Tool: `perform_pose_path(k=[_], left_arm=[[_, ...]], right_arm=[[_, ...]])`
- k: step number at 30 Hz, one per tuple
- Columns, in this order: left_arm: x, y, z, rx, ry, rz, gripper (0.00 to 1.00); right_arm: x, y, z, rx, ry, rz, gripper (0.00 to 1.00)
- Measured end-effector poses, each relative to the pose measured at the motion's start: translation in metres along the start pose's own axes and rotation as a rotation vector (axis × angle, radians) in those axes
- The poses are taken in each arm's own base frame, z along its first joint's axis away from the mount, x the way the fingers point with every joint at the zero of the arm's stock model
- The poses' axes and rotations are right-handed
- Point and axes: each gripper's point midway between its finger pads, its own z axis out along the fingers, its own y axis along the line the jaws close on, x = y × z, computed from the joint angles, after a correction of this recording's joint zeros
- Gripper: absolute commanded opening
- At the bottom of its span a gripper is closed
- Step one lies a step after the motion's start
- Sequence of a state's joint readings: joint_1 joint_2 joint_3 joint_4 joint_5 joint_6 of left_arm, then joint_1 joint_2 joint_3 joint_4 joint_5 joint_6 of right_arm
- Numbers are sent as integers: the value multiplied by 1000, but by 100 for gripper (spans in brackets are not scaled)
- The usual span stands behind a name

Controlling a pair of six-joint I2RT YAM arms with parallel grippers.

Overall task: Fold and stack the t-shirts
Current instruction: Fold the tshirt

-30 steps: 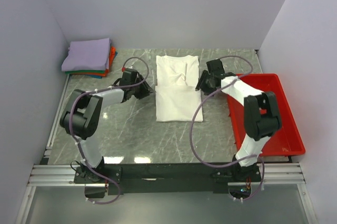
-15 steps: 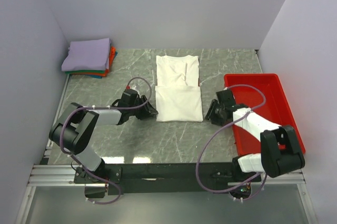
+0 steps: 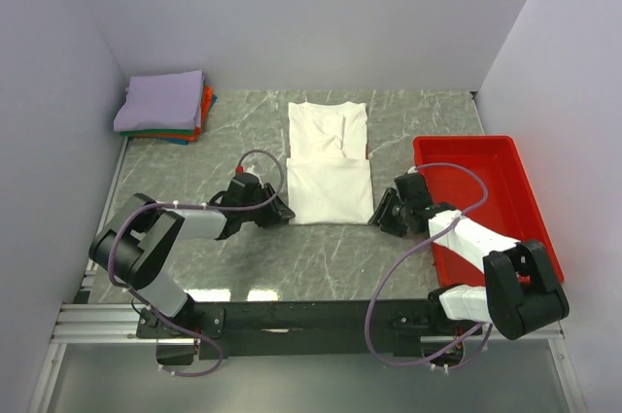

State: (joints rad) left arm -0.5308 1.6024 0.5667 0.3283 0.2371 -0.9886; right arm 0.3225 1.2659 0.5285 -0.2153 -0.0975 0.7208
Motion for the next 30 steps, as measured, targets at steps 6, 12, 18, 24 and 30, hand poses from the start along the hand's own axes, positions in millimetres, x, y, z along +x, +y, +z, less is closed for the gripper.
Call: perform_pose_path(k=[6, 12, 18, 24, 30], left_arm=[[9, -2, 3, 2, -4, -10, 26], [13, -4, 7, 12, 3, -45, 4], [14, -4, 4, 4, 5, -46, 1], [27, 12, -20, -58, 18, -44, 1], [51, 34, -54, -85, 40, -44, 1]], right_arm=[[1, 4, 5, -14, -5, 8, 47], [-3, 10, 13, -37, -18, 14, 27], [2, 12, 15, -40, -5, 2, 0], [27, 22, -2, -86, 24, -69, 0], [72, 23, -25, -188, 73, -121, 0]])
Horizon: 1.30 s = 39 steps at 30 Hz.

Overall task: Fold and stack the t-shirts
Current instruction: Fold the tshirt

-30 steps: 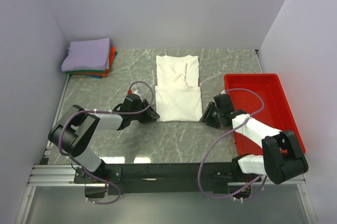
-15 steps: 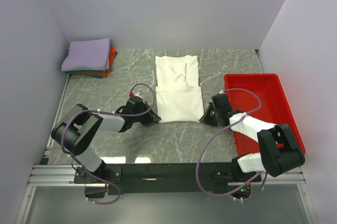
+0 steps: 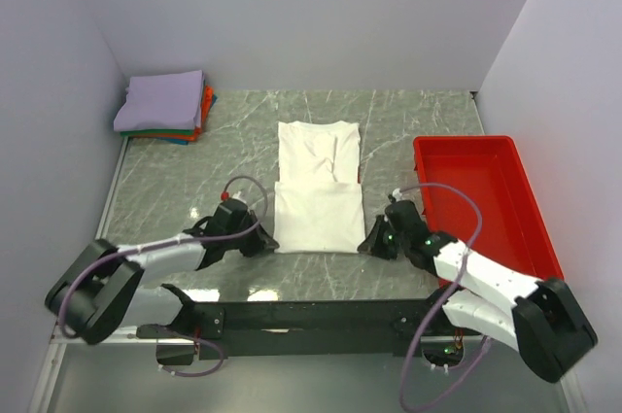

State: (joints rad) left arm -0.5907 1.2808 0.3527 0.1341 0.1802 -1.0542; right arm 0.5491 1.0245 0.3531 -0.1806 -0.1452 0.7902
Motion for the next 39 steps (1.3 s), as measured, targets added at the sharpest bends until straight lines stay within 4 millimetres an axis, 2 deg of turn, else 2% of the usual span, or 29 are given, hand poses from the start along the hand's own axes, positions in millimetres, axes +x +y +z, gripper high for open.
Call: perform_pose_path(k=[4, 7, 10, 11, 13, 20, 31, 37, 39], left_arm=[[18, 14, -19, -7, 22, 1, 1], [27, 21, -28, -8, 34, 0, 12], [32, 26, -34, -14, 44, -4, 27], [32, 26, -35, -13, 42, -4, 34], [32, 26, -40, -13, 38, -6, 35], [37, 32, -48, -35, 46, -11, 39], [53, 23, -42, 9, 89, -15, 37], [57, 20, -37, 13, 102, -23, 28], [59, 19, -36, 15, 107, -23, 17]], right_arm=[[40, 3, -9, -73, 62, -8, 0], [62, 6, -14, -102, 107, -6, 5], [69, 7, -17, -104, 119, 10, 30], [68, 6, -18, -97, 115, 21, 34], [68, 2, -20, -80, 108, 34, 41], [63, -2, -25, -62, 66, 78, 41], [67, -7, -23, -49, 74, 117, 36], [68, -7, -19, -51, 75, 127, 31], [68, -6, -17, -58, 74, 138, 28]])
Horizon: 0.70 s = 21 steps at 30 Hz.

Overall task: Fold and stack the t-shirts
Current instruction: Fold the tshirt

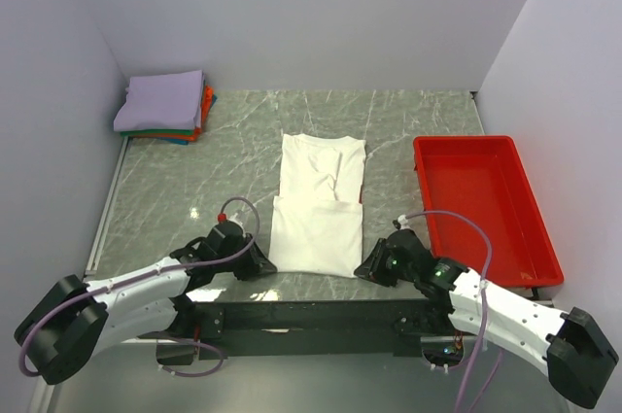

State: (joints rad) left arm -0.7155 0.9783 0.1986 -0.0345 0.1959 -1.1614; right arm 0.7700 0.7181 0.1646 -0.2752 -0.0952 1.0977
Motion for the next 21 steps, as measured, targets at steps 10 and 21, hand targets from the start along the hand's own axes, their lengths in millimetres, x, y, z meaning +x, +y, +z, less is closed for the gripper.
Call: perform_pose_path(k=[10, 21], left_arm=[[17, -7, 1, -4, 21, 70, 1], [34, -15, -30, 15, 19, 115, 1]], right_arm=[[0, -2, -4, -26, -20, 33, 0], [2, 3, -44, -120, -56, 24, 0]])
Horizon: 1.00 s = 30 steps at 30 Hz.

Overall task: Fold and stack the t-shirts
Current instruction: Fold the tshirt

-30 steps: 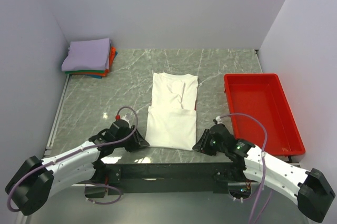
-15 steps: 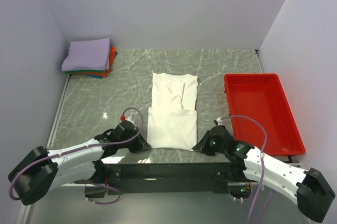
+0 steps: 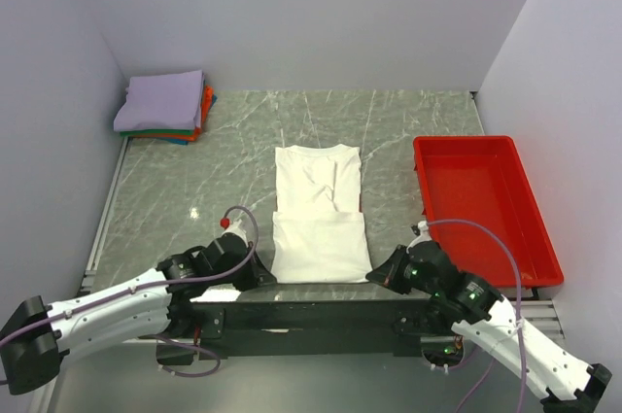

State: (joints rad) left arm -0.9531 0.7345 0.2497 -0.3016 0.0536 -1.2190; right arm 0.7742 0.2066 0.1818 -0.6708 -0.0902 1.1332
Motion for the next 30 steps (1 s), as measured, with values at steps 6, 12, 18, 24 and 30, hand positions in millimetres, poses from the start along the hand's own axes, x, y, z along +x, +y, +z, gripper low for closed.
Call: perform_pose_path(k=[6, 12, 18, 24, 30], left_arm=[[-22, -27, -11, 21, -76, 34, 0], [-49, -55, -18, 17, -157, 87, 0], [-84, -74, -19, 1, -215, 100, 0], [-130, -87, -20, -8, -255, 68, 0], [-181, -105, -13, 5, -276, 43, 0]], right_arm=[[-16, 18, -19, 20, -45, -29, 0], [-49, 49, -41, 50, -146, -99, 0], [-78, 69, -45, 142, -208, -184, 0], [-118, 92, -38, 206, -259, -233, 0], [-173, 97, -19, 239, -284, -204, 0]])
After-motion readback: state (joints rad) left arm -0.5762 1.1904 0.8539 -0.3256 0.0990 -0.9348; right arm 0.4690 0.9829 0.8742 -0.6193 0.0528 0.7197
